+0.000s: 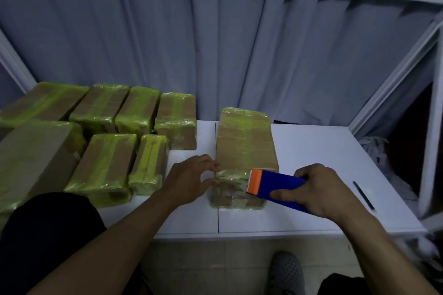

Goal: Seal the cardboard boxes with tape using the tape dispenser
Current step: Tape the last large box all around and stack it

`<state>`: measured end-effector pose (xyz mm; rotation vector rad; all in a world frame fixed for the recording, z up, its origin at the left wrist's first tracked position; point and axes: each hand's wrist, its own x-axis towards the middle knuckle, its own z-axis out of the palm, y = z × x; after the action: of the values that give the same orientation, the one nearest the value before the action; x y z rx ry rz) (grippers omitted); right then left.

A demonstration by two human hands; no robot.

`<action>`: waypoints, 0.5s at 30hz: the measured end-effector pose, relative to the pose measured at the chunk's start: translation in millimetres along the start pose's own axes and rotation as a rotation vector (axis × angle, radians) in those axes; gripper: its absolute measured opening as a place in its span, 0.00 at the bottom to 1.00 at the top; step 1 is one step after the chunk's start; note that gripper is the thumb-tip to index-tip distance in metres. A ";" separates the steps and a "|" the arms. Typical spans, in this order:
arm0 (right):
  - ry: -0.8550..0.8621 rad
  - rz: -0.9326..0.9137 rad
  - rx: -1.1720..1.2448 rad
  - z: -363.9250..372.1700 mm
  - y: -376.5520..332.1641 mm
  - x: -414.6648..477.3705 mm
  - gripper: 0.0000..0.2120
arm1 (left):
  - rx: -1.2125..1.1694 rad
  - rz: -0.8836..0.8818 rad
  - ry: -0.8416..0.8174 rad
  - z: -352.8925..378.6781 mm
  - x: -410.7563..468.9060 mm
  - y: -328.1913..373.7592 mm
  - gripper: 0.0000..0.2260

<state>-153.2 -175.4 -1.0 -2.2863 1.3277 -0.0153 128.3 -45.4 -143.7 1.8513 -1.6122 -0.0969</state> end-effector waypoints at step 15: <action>-0.029 -0.014 -0.049 15.1 -7.1 17.0 0.31 | 0.404 0.128 -0.033 -9.8 -0.5 21.5 0.24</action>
<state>-134.8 -180.4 -15.2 -2.3278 1.3110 0.0456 114.4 -41.0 -125.1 2.0400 -1.8735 0.2745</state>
